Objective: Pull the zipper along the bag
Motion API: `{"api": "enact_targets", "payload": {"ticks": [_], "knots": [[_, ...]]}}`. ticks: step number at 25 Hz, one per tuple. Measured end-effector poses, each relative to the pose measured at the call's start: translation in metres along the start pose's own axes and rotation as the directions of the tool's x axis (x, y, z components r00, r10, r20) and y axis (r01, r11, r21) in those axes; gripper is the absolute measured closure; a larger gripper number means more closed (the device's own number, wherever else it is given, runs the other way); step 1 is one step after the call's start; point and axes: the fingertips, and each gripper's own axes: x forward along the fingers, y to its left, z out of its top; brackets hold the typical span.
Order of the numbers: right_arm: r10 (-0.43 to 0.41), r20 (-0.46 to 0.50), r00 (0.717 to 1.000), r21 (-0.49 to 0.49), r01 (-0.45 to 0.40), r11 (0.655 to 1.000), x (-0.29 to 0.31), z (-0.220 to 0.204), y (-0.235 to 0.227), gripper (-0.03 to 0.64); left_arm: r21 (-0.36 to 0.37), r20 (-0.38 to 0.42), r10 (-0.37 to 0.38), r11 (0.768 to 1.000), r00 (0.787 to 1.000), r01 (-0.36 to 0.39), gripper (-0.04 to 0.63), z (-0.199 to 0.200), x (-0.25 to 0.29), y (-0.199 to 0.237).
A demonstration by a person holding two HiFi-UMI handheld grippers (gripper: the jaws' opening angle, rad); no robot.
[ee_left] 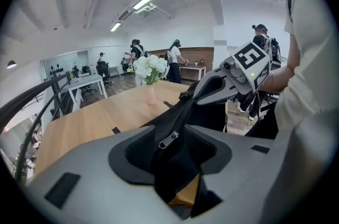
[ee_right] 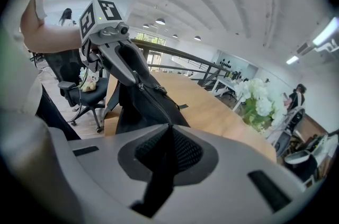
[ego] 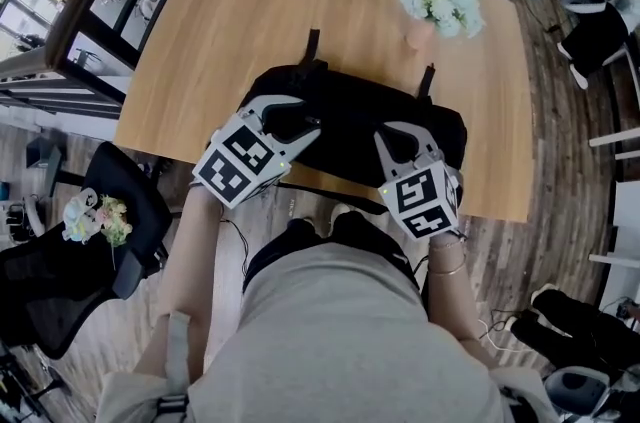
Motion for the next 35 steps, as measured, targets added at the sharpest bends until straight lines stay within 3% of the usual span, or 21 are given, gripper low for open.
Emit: {"api": "enact_targets", "payload": {"ticks": [8,13,21,28,35], "knots": [[0.003,-0.002,1.000,0.000,-0.003,1.000,-0.001,-0.003,0.000,0.584,0.048,-0.146,-0.089,0.994,0.985,0.097,0.426,-0.015,0.008,0.008],[0.016,-0.004,1.000,-0.010,-0.016,1.000,-0.001,-0.004,0.002,0.584,0.072,-0.271,-0.191,0.973,0.943,0.218,0.440,-0.026,0.016,0.004],[0.020,-0.009,1.000,-0.025,-0.020,0.999,0.001,-0.007,0.005,0.583,0.111,-0.393,-0.213,0.955,0.895,0.277,0.494,-0.045,0.026,-0.011],[0.024,0.003,1.000,-0.023,-0.024,0.999,0.001,-0.004,0.002,0.583,0.165,-0.364,-0.150,0.961,0.919,0.222,0.517,-0.036,0.019,-0.013],[0.030,0.004,1.000,-0.025,-0.030,0.999,0.000,-0.006,0.002,0.583,0.157,-0.379,-0.117,0.969,0.918,0.188,0.515,-0.036,0.016,-0.014]]}}
